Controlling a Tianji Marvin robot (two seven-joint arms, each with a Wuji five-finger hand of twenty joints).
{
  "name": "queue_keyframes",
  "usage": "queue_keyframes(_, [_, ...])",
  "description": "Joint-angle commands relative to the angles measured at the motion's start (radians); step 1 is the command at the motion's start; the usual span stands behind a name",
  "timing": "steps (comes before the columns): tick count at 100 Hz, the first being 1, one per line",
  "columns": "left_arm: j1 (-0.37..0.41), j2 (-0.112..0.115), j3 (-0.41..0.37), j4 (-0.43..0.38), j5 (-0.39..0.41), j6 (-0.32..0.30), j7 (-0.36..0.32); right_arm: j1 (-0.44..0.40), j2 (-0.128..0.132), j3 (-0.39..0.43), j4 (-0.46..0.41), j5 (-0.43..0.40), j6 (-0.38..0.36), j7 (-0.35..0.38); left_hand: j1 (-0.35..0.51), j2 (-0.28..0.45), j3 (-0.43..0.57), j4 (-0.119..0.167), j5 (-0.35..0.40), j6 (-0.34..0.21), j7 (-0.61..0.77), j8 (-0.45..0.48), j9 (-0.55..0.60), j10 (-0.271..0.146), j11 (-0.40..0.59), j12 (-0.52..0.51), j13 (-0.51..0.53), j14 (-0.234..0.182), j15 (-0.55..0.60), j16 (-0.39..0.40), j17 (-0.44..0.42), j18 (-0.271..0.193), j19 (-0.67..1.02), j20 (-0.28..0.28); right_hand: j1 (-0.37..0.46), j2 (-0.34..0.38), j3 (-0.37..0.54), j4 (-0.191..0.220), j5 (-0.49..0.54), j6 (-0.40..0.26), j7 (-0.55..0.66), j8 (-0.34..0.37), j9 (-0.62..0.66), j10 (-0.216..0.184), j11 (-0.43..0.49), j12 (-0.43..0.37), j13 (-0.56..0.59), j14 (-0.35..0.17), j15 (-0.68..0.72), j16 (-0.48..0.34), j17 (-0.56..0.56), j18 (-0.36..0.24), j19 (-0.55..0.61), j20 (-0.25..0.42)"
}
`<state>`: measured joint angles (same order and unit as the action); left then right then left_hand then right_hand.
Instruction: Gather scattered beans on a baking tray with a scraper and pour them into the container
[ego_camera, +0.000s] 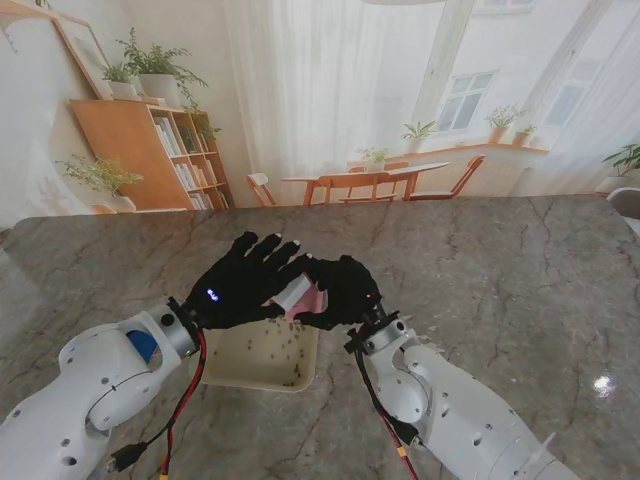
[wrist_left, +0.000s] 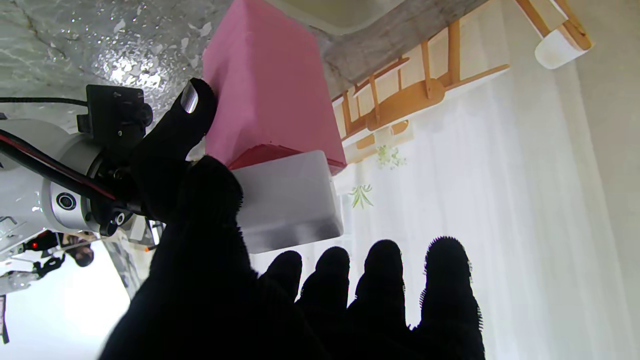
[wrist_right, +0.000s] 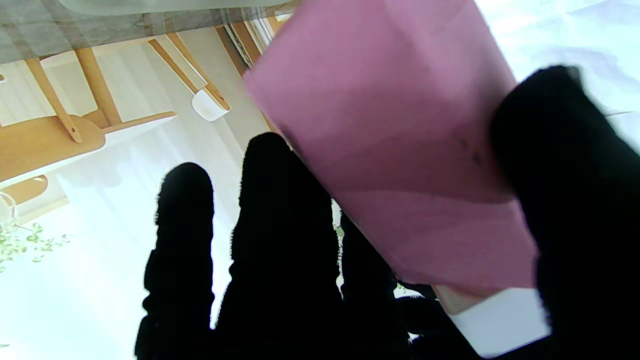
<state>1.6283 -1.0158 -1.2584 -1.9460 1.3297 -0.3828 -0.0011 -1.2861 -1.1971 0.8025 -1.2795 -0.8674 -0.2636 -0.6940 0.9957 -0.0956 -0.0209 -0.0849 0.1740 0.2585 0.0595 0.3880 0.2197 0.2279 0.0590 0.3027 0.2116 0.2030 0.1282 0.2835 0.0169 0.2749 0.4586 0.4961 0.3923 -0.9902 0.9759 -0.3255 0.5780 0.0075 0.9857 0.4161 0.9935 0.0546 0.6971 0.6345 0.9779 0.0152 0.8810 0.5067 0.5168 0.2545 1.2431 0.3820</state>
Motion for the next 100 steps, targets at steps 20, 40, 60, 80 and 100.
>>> queue_keyframes(20, [-0.025,-0.007,0.031,0.014,-0.038,0.002,-0.022,0.002,0.0,-0.004,-0.002,-0.008,0.003,-0.004,0.147,0.023,-0.004,0.039,0.159,-0.152,0.086,0.194,0.232,-0.104,0.048,0.065,0.244,-0.074,0.095,0.152,0.128,-0.055,0.245,0.163,0.168,0.172,0.226,0.071,0.115,-0.338,0.23,0.033,0.131,-0.198,0.2,0.07,0.008,-0.065,-0.007,-0.01,0.006,-0.017,0.014,-0.007])
queue_keyframes(40, [-0.033,-0.014,0.061,0.024,-0.045,0.072,0.011,0.001,-0.002,-0.004,-0.002,-0.005,0.004,-0.007,0.1,0.08,-0.015,0.039,0.227,-0.168,0.102,0.254,0.455,-0.192,0.186,0.265,0.428,-0.134,0.29,0.431,0.301,-0.139,0.538,0.357,0.167,0.17,0.228,0.07,0.116,-0.339,0.233,0.031,0.131,-0.197,0.201,0.069,0.009,-0.063,-0.005,-0.009,0.007,-0.016,0.015,-0.007])
queue_keyframes(60, [-0.045,-0.026,0.12,0.033,-0.084,0.186,0.039,-0.005,-0.003,-0.001,-0.006,0.001,0.01,-0.002,0.019,0.077,-0.014,0.044,0.316,-0.104,0.166,0.297,0.586,-0.17,0.538,0.62,0.488,-0.093,0.706,0.723,0.401,-0.181,0.835,0.442,0.17,0.167,0.229,0.07,0.117,-0.333,0.235,0.029,0.133,-0.193,0.202,0.068,0.011,-0.06,-0.003,-0.008,0.008,-0.013,0.016,-0.007])
queue_keyframes(80, [-0.07,-0.038,0.2,0.046,-0.095,0.329,0.065,-0.015,-0.008,0.006,-0.016,0.017,0.019,-0.001,0.004,0.067,-0.013,0.044,0.395,-0.057,0.236,0.366,0.706,-0.202,0.789,0.735,0.585,-0.118,0.988,0.746,0.487,-0.192,1.068,0.461,0.173,0.161,0.232,0.07,0.121,-0.323,0.236,0.028,0.136,-0.187,0.204,0.067,0.012,-0.056,0.003,-0.006,0.009,-0.009,0.02,-0.005])
queue_keyframes(100, [-0.095,-0.053,0.293,0.046,-0.101,0.533,0.068,-0.019,-0.01,0.009,-0.019,0.022,0.027,-0.004,0.078,0.014,-0.014,0.03,0.467,-0.025,0.34,0.499,0.849,-0.245,1.035,0.761,0.726,-0.16,1.243,0.674,0.628,-0.191,1.28,0.416,0.175,0.157,0.234,0.07,0.123,-0.318,0.236,0.028,0.137,-0.182,0.205,0.066,0.014,-0.05,0.006,-0.006,0.009,-0.006,0.023,-0.004])
